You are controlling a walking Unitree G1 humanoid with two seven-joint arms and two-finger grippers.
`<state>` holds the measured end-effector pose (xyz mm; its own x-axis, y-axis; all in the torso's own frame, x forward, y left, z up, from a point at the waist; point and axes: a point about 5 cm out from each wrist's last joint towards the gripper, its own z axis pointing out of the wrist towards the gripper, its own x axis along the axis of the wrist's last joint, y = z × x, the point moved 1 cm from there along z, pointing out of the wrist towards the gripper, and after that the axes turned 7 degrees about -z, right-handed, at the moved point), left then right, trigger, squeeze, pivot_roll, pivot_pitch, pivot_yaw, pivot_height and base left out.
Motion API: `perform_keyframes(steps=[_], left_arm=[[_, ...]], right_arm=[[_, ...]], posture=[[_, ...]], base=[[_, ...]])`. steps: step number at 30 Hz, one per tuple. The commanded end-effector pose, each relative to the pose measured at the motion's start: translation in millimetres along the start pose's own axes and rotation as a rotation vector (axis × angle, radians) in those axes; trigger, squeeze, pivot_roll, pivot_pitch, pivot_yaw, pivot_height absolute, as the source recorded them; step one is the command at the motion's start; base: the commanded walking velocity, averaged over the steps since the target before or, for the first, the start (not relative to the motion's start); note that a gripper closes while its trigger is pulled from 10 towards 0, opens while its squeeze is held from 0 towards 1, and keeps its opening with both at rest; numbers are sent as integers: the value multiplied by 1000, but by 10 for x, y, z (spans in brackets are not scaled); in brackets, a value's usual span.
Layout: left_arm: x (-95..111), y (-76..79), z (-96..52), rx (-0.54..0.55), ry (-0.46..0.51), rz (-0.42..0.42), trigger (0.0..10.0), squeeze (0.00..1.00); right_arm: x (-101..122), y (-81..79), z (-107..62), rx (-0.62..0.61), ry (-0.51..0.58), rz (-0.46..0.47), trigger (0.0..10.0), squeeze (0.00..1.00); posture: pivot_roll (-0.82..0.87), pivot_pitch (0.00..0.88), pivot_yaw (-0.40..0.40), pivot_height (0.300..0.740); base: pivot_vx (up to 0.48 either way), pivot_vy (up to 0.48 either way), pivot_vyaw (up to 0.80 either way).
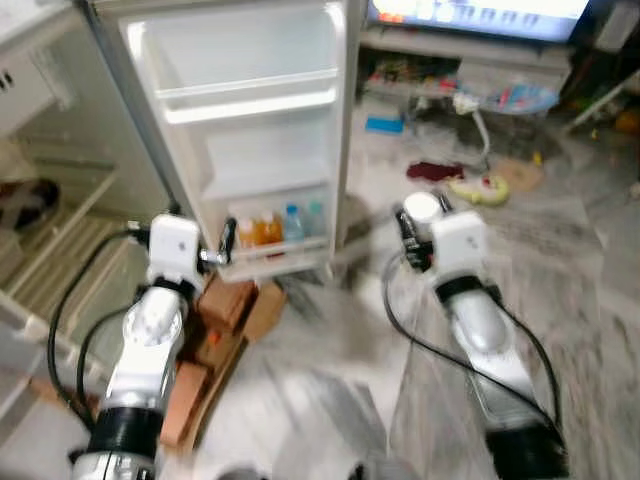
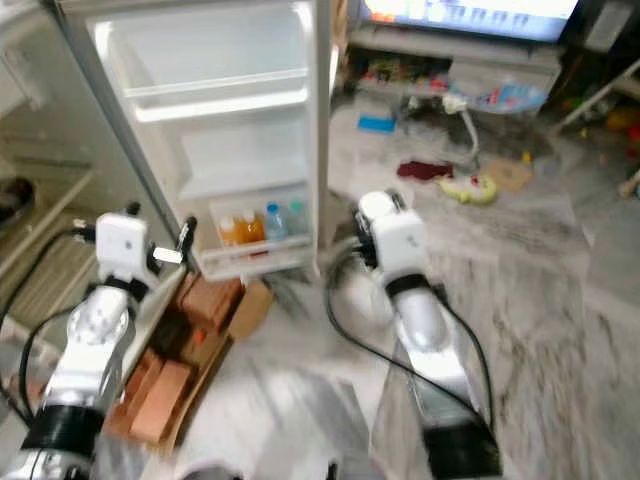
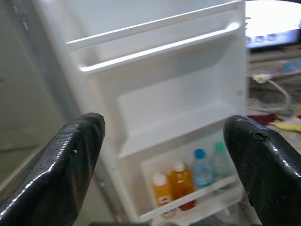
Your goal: Restocking fridge
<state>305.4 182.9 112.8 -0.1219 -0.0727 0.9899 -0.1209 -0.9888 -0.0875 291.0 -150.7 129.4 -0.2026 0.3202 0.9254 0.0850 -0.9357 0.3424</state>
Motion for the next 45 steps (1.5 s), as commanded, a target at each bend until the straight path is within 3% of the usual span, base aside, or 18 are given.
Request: perform_keyframes(steps=[1, 6, 10, 19, 24, 45], left_arm=[[-49, -154, -158, 55, -34, -2, 10000, 0], [-71, -170, -288, 46, -40, -3, 10000, 0], [-56, -145, -255, 38, -30, -6, 10000, 0], [-9, -120, -219, 27, -29, -20, 10000, 0], [-15, -84, -212, 21, -31, -25, 10000, 0], [-31, 13, -195, -4, -41, -40, 10000, 0]], right_arm=[[150, -23, -12, -11, 59, 45, 10000, 0], [155, -100, -63, 34, 67, 39, 10000, 0], [232, -133, 6, 48, 98, 35, 10000, 0], [339, -22, 84, 38, 139, 12, 10000, 0], [378, 6, 113, 30, 151, 8, 10000, 0], [921, 28, 408, 44, 355, -31, 10000, 0]], posture=[[-23, 21, -12, 740], [-19, 23, -15, 740], [-16, 22, -19, 740], [-21, 22, -20, 740], [-22, 21, -18, 740], [-23, 25, -23, 740]], base=[[0, 0, 0], [0, 0, 160], [0, 0, 800], [305, 0, 689], [312, 0, 0], [311, 0, 0]])
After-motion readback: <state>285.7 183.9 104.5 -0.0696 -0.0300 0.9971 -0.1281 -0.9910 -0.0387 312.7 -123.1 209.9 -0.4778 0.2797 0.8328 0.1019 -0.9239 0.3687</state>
